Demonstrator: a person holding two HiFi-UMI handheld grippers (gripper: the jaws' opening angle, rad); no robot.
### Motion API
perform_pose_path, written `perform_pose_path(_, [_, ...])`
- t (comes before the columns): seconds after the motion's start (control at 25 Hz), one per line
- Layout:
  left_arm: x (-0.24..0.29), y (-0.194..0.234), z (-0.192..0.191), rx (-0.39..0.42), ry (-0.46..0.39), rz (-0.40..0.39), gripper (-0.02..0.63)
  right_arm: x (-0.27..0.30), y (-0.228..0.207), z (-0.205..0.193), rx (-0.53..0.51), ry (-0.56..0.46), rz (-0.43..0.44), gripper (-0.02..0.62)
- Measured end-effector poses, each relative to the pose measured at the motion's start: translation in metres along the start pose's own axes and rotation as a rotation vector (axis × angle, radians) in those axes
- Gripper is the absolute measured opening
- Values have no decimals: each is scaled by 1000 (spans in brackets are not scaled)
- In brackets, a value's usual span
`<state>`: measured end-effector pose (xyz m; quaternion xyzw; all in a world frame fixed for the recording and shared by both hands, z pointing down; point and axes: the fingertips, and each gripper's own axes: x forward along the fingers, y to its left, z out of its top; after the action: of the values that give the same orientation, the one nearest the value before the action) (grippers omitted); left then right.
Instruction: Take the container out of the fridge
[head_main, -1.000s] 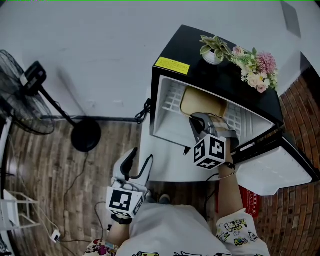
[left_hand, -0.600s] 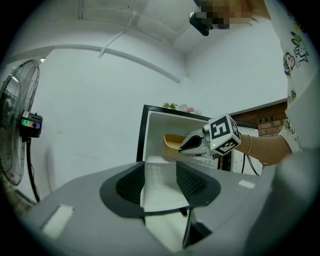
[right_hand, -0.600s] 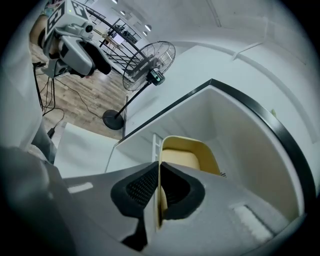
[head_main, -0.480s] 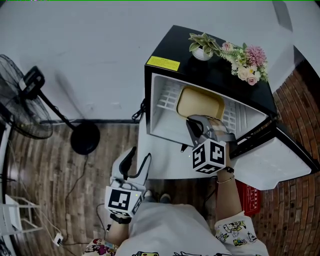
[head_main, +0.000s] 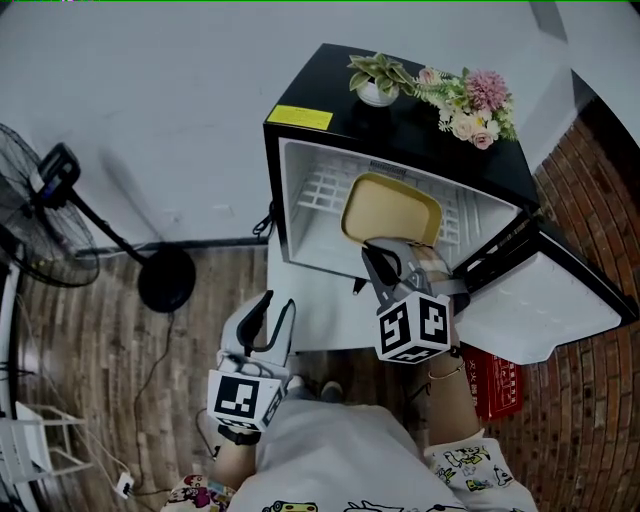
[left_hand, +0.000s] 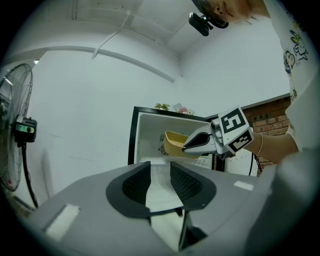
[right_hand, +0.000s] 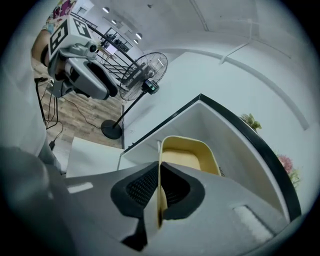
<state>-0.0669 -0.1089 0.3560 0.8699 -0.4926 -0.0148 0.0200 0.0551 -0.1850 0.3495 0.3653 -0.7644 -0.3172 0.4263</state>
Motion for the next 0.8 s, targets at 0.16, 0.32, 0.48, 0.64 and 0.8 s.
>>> perform_pose_path(0.16, [3,-6,2,13,9,-14,97,-9,9,-1,57,-18,3,15])
perform_pose_path(0.32, [5,-11,0,15,12,-28,65,-20,14,-4,128,-31,0,15])
perform_pose_path(0.48, [8,-18,-2,16,25,-41,42,-30,20,-10,212,-44,4,15])
perform_pose_path(0.64, [12,-24,-7,14,36,-53,24,-41,29,-17,272,-52,14,15])
perform_pose_path(0.8, [18,-32,-9,12,41,-70,8,-50,37,-24,351,-74,27,15])
